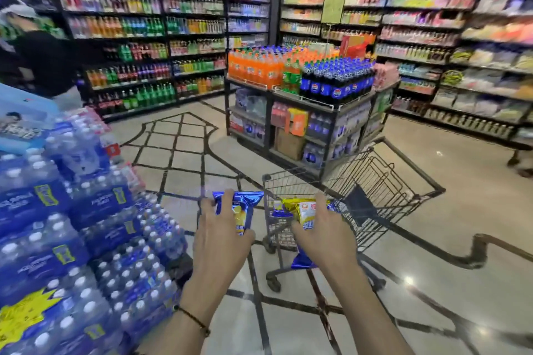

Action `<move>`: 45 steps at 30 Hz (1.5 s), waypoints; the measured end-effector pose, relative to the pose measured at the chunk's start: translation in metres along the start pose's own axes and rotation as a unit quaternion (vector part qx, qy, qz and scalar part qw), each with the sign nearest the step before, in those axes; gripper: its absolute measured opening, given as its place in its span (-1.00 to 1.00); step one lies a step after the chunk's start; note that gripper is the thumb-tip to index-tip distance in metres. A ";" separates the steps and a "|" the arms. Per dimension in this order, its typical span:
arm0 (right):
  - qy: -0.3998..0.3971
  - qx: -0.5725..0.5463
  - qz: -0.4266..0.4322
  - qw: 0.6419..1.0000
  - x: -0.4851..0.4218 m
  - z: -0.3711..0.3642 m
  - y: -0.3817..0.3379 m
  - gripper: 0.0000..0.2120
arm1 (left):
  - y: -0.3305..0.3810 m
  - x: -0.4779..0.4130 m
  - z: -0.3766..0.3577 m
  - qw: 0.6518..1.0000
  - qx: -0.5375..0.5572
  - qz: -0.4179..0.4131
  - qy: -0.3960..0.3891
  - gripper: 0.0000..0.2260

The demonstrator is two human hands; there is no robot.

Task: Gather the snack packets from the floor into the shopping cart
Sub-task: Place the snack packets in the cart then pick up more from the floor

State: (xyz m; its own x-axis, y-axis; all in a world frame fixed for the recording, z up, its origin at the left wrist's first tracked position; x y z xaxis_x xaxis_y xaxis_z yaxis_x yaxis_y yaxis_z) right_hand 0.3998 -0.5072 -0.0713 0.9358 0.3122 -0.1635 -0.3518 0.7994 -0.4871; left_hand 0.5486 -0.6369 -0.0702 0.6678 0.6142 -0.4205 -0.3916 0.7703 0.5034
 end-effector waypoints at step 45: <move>-0.208 0.143 -0.158 0.955 -0.674 -0.298 0.269 -0.27 | 0.028 -0.474 -0.650 0.951 0.043 0.124 -0.281 -0.23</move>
State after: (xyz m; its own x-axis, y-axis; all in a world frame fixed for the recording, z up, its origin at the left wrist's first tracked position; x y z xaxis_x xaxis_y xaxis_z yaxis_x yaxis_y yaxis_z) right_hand -0.3188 -0.6559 -0.3476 0.9275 0.1624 0.3368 -0.1009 0.9761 -0.1926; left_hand -0.1906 -0.7949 -0.3478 0.8039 0.5680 0.1763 -0.5437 0.5816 0.6051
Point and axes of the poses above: each hand's wrist, its own x-axis away from the middle knuckle, its own z-axis out of the back of the hand, y = z × x, the point moved 1 cm from there along -x, towards the middle knuckle, and after that the axes turned 15 degrees about -z, right-handed, at the moved point
